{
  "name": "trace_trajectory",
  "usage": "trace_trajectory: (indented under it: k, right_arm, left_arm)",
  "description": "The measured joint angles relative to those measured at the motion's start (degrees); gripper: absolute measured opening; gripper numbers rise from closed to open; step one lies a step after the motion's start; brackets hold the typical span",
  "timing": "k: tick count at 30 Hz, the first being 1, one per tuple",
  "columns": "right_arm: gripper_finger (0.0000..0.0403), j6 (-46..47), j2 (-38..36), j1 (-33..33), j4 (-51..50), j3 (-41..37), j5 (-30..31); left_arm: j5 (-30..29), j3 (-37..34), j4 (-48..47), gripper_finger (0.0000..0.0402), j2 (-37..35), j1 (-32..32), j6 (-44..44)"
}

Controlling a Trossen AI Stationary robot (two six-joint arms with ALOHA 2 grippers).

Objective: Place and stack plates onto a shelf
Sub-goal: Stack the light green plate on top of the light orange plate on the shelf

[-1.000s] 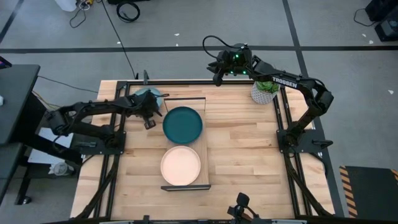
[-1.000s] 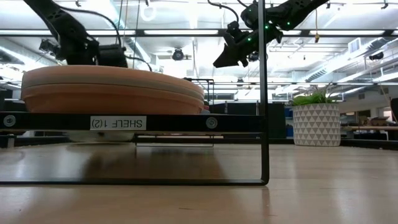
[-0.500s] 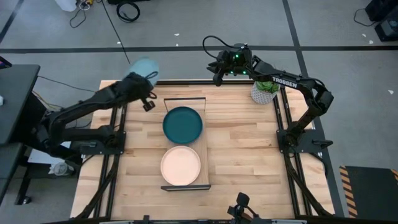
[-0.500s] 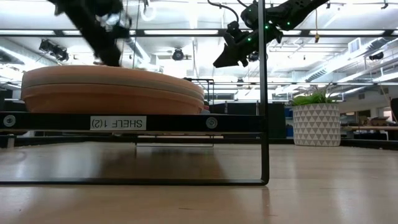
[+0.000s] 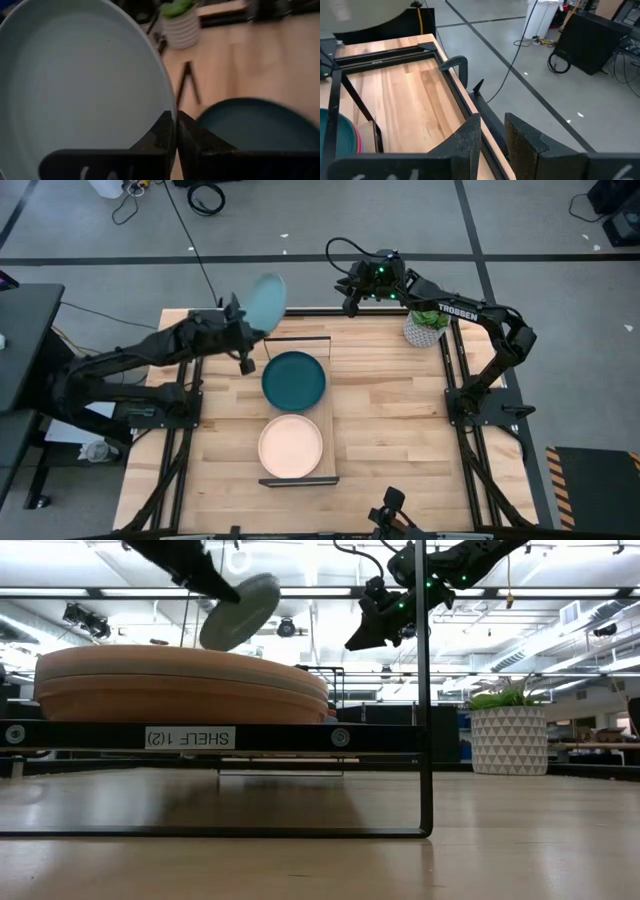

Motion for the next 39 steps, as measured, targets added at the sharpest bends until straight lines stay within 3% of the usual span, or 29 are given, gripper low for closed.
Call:
trace_trajectory:
  k: [3,8,13,21,27,39]
  right_arm:
    - [0.0094,0.00,0.00,-0.04,-0.27,0.00,0.07]
    - [0.0094,0.00,0.00,-0.62,-0.25,0.00,0.13]
    - [0.0094,0.00,0.00,-1.83,-0.25,0.00,0.20]
    - [0.0094,0.84,0.00,-3.59,-0.24,0.00,0.20]
    - [0.0094,1.53,0.00,-3.80,-0.54,0.00,0.15]
    - [0.0093,3.19,0.00,2.58,-3.22,0.00,2.28]
  left_arm:
    - [0.08,0.00,0.23,0.0017,0.00,-4.42,-3.58]
    - [5.64,0.00,0.54,0.0017,0.00,-10.01,-11.80]
    - [6.23,0.00,2.90,0.0017,0.00,-16.92,-17.93]
    - [10.06,0.02,12.60,0.0017,0.49,-25.89,-36.74]
    - [11.75,0.02,13.63,0.0017,3.64,-32.43,-46.01]
    - [13.60,0.00,12.43,0.0017,12.30,-47.11,-52.31]
